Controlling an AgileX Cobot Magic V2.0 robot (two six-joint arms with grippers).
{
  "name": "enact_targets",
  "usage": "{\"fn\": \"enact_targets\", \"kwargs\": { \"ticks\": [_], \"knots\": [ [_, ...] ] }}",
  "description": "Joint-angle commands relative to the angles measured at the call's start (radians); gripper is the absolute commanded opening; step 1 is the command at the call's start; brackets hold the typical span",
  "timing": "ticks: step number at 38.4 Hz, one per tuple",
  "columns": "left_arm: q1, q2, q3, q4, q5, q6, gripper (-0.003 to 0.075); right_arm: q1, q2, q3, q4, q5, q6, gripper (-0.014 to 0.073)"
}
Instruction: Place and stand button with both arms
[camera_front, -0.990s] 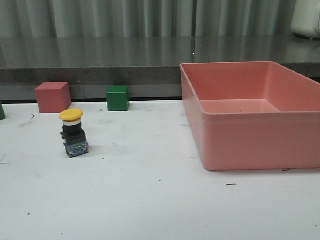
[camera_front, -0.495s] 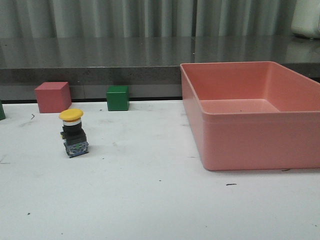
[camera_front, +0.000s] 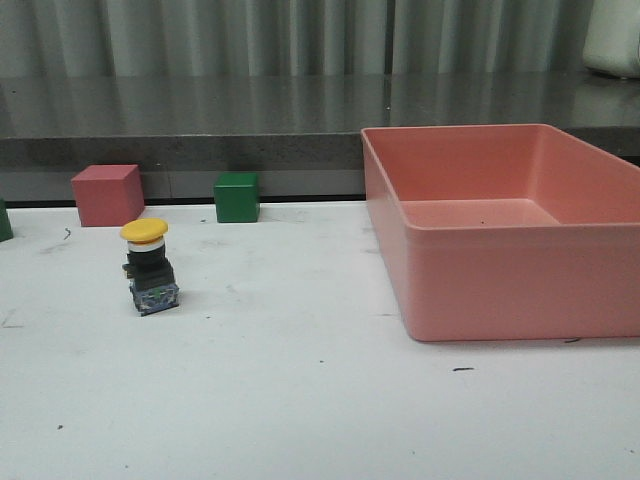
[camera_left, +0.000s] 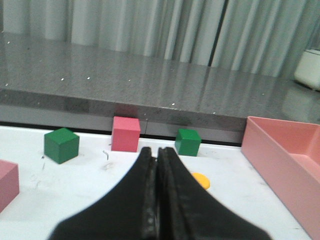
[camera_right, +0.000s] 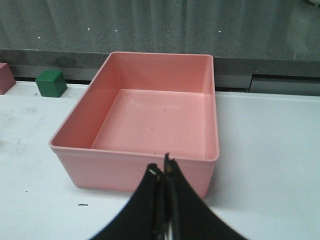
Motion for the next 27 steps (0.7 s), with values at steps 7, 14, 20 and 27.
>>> {"fn": "enact_targets", "kwargs": {
  "ticks": [7,14,20,27],
  "knots": [
    [0.084,-0.023,0.138,-0.029,-0.17,0.0,-0.002,-0.003,0.011,-0.024,-0.008,-0.078,-0.011,-0.0068],
    [0.092,-0.023,0.23,-0.029,-0.23,0.005,-0.002,-0.003,0.011,-0.024,-0.008,-0.078,-0.011,-0.0068],
    [0.092,-0.023,0.23,-0.029,-0.238,0.016,-0.002,-0.003,0.011,-0.024,-0.008,-0.077,-0.011,-0.0068],
    [0.092,-0.023,0.23,-0.03,-0.248,0.016,-0.002,-0.003,0.011,-0.024,-0.008,-0.077,-0.011,-0.0068]
  ]
}}
